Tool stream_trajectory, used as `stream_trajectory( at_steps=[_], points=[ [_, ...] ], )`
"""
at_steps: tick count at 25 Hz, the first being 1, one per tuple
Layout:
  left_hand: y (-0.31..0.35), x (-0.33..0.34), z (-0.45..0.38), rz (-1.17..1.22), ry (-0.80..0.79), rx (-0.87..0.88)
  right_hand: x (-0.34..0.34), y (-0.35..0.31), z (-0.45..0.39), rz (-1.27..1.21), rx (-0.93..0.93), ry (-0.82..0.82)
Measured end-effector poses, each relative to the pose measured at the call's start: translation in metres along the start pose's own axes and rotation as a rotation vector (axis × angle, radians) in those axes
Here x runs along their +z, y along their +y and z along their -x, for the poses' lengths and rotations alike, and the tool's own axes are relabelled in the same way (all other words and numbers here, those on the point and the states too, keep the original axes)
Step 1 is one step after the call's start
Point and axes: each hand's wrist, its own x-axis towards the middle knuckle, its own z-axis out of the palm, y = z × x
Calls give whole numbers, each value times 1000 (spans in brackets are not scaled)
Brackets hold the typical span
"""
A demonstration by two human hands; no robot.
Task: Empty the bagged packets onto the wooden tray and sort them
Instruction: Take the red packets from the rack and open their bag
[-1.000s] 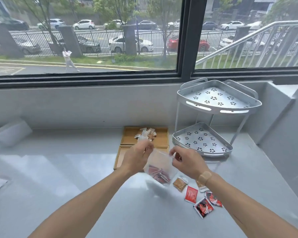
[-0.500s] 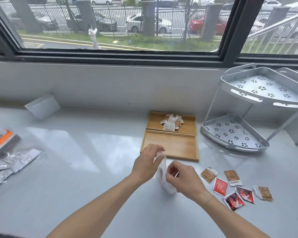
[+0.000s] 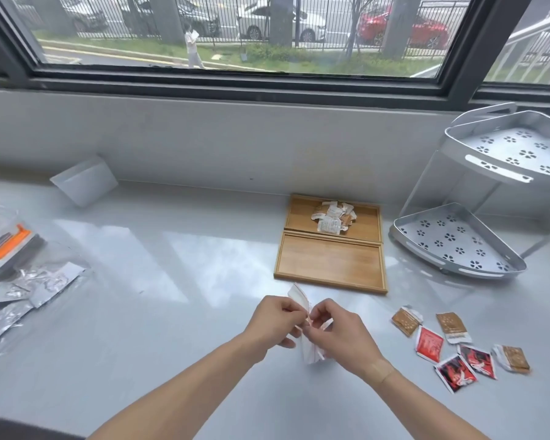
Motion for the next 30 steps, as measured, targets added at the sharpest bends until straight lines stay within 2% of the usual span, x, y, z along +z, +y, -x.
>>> stream_trajectory(
  at_steps=[3,8,17,22,27,30],
  points=[
    [1,-2,1,49,-21,-44,1,1,-4,-73,26,-18],
    [2,-2,-3,-1,-1,-65,3,2,-7,-84,49,-53],
    [12,-9,-7,-76,11,-15,-11,-19,-17,-492,266,-154],
    [6,-5,-6,-66,-47,-8,-15,-21,-20,-436,254,-153],
    [7,-14,-5,42,-143,-70,-24,-19,-19,-358,187,-163],
    [8,-13,-3,31,-183,-68,-25,-22,-20,-101,94,-121]
  ],
)
